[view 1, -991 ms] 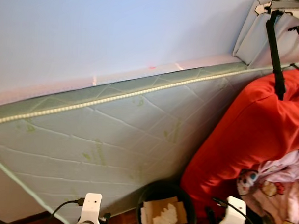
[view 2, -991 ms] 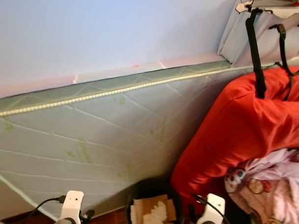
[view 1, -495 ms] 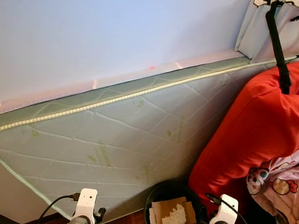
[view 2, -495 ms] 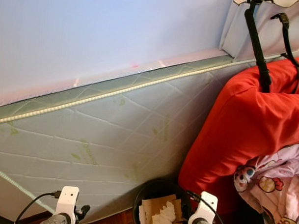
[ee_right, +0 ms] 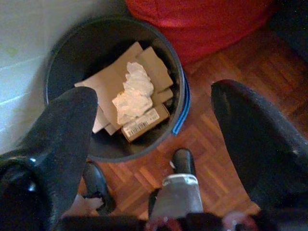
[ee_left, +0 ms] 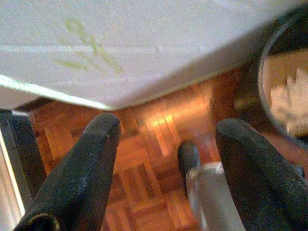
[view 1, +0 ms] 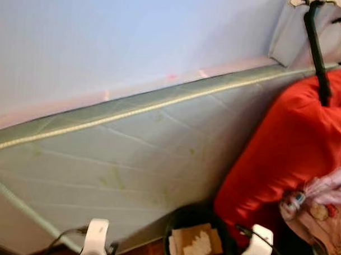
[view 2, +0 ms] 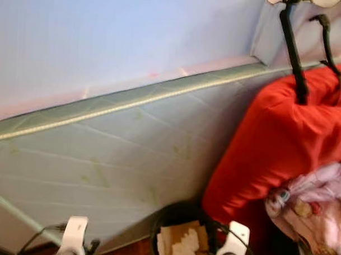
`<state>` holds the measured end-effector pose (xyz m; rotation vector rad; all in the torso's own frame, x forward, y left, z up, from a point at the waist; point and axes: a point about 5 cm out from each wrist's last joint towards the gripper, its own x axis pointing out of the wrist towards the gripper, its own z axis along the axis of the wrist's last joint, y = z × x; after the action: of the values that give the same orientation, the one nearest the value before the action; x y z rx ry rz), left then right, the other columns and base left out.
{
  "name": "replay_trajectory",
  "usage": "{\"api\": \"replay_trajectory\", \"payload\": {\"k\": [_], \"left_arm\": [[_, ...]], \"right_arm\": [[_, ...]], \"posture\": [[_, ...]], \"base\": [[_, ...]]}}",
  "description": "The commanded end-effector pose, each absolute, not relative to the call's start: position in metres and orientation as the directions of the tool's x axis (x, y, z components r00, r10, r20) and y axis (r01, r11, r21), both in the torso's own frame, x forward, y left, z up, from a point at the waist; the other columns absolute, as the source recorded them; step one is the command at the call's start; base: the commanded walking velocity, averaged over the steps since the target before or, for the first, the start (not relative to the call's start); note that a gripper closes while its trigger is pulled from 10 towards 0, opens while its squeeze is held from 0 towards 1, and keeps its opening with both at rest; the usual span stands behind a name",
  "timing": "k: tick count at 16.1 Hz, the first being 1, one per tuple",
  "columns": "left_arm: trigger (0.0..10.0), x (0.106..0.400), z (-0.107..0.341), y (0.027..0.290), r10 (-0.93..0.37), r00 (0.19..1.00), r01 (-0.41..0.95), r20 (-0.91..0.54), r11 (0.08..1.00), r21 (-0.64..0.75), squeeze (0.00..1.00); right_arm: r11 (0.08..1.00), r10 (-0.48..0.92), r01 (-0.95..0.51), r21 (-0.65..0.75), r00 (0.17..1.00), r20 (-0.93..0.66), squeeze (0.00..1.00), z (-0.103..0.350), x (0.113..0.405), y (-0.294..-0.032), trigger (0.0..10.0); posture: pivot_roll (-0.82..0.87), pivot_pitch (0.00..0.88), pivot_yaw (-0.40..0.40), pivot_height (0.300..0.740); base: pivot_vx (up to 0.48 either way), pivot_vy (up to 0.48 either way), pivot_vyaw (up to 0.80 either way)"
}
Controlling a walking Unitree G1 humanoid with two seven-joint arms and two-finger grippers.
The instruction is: Clean up the room
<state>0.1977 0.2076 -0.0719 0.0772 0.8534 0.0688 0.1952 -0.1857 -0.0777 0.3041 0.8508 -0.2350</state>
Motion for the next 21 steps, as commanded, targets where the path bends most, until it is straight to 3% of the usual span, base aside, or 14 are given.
{"api": "replay_trajectory", "payload": {"k": [1, 15, 18, 21], "left_arm": [[10.0, 0.195, -0.073, 0.210, 0.103, 0.644, -0.041, -0.758, 0.994, 0.100, 0.00], [10.0, 0.177, -0.079, 0.225, 0.137, 0.615, -0.091, -0.777, 0.991, 0.102, 0.00], [10.0, 0.180, -0.078, 0.223, 0.131, 0.627, -0.057, -0.768, 0.991, 0.122, 0.00], [10.0, 0.183, -0.077, 0.219, 0.129, 0.627, -0.063, -0.768, 0.991, 0.115, 0.00]], "right_arm": [[0.938, -0.079, 0.312, 0.154, 0.623, -0.779, 0.00, -0.080, 0.191, -0.186, 10.0], [0.960, -0.046, 0.248, 0.132, 0.603, -0.796, 0.00, -0.087, 0.176, -0.186, 10.0], [0.961, -0.040, 0.242, 0.136, 0.605, -0.795, 0.00, -0.087, 0.175, -0.185, 10.0], [0.962, -0.036, 0.237, 0.136, 0.604, -0.796, 0.00, -0.088, 0.174, -0.184, 10.0]], "posture": [[-0.02, 0.000, 0.042, 0.726], [-0.01, 0.000, 0.007, 0.726], [-0.01, 0.000, 0.011, 0.726], [-0.01, 0.000, 0.018, 0.726]], "base": [[0.000, 0.000, -0.76], [0.000, 0.000, -0.73], [0.000, -0.436, -0.73], [0.000, 0.000, -0.73]]}}
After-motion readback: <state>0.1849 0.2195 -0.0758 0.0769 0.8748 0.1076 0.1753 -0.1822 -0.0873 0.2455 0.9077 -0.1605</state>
